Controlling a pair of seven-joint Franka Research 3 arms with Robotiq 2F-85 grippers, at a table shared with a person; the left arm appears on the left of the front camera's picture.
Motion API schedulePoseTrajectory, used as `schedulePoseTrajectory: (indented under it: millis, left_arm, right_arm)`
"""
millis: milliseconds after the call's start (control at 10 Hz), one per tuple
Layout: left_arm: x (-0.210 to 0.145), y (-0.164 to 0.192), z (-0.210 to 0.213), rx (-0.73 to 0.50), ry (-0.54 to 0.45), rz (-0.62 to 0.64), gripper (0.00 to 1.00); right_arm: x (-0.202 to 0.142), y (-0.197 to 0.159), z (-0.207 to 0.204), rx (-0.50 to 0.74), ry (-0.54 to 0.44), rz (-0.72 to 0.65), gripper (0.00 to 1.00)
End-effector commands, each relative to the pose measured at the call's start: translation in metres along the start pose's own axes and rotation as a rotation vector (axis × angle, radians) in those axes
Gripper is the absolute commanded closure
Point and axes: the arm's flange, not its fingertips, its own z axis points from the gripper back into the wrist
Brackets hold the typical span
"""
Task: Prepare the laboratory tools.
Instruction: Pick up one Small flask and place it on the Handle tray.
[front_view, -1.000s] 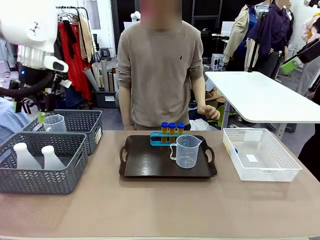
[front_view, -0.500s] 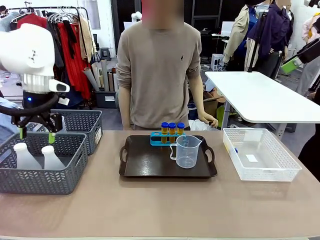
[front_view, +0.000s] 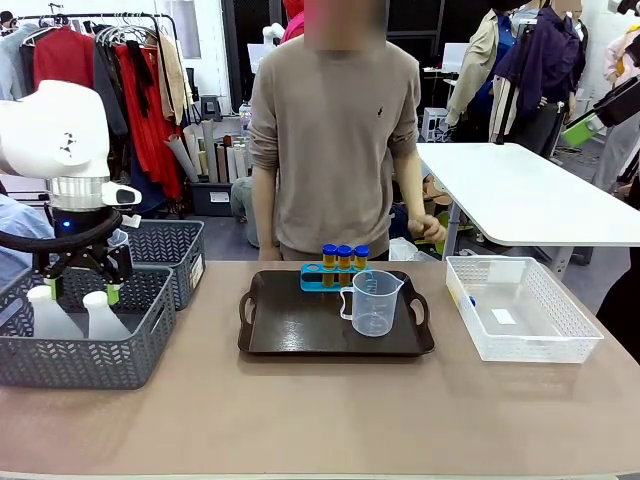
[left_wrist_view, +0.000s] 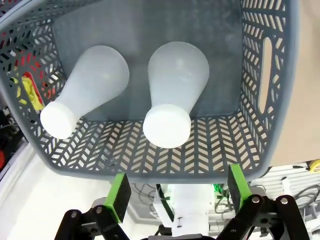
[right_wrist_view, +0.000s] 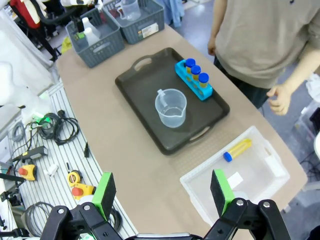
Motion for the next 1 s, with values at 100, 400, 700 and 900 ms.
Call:
schedulePoseTrajectory:
  millis: [100,400,700,900]
  left_arm:
    - [0.0,0.0,0.0,0.0,0.0,0.0,0.0]
    - [0.01,0.012,-0.016,-0.185,-0.144,0.066,0.0]
    - [0.013,0.023,-0.024,-0.16,-0.153,0.109,0.0]
    - [0.015,0.027,-0.034,-0.135,-0.18,0.108,0.0]
  right_arm:
    - [0.002,0.001,0.0,0.009,-0.017,0.011,0.0]
    - [0.002,0.001,0.0,0.009,-0.017,0.011,0.0]
    - [0.002,0.001,0.0,0.009,-0.017,0.011,0.0]
    - [0.002,0.001,0.0,0.009,-0.017,0.011,0.0]
